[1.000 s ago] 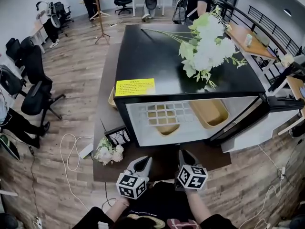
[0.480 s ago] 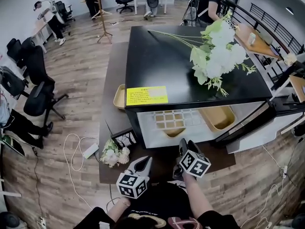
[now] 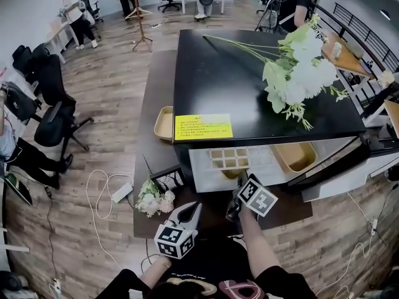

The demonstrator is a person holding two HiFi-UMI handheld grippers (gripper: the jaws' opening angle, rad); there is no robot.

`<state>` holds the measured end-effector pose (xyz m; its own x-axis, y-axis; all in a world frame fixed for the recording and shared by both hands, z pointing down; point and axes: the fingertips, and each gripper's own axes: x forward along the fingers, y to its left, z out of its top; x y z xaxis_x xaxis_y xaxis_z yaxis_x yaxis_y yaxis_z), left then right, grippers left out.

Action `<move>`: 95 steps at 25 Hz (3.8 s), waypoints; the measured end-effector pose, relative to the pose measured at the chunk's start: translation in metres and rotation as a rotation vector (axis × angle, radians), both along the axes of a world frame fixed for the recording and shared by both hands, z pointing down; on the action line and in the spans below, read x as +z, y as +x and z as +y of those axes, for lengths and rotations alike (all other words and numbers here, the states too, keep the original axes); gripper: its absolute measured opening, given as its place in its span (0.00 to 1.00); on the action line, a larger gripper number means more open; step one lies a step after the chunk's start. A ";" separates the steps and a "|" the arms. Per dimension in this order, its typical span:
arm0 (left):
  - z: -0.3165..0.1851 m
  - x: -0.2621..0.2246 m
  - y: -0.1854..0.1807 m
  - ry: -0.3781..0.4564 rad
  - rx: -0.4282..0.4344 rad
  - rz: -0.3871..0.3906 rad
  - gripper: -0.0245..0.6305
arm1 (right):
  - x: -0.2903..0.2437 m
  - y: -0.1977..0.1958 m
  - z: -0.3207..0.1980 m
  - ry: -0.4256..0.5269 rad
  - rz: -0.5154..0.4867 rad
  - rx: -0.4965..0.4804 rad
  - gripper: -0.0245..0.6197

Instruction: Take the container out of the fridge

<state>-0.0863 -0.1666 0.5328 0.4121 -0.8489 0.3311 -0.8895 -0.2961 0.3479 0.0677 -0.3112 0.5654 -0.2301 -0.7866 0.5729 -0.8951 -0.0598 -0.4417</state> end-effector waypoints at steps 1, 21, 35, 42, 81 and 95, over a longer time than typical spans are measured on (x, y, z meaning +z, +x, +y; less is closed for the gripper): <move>-0.001 0.000 -0.002 -0.001 -0.006 0.001 0.05 | 0.001 -0.002 -0.002 -0.005 -0.002 -0.003 0.28; -0.012 0.005 -0.017 -0.017 -0.013 0.000 0.05 | 0.034 -0.013 -0.019 -0.174 0.021 0.063 0.27; -0.006 0.012 -0.032 -0.036 -0.044 0.008 0.05 | 0.043 -0.001 -0.010 -0.232 0.060 0.121 0.08; -0.005 0.010 -0.027 -0.027 -0.016 0.005 0.05 | 0.038 0.011 -0.003 -0.214 0.062 0.136 0.06; 0.003 0.009 0.049 0.001 0.180 0.004 0.05 | 0.043 0.133 0.116 -0.208 0.181 0.207 0.05; 0.008 0.009 0.084 0.007 0.208 0.005 0.05 | 0.071 0.188 0.139 -0.283 0.230 0.255 0.05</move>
<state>-0.0023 -0.1589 0.5416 0.5805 -0.7474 0.3231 -0.8072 -0.4760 0.3491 0.2553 -0.1723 0.6368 0.1092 -0.6069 0.7872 -0.9093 -0.3809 -0.1676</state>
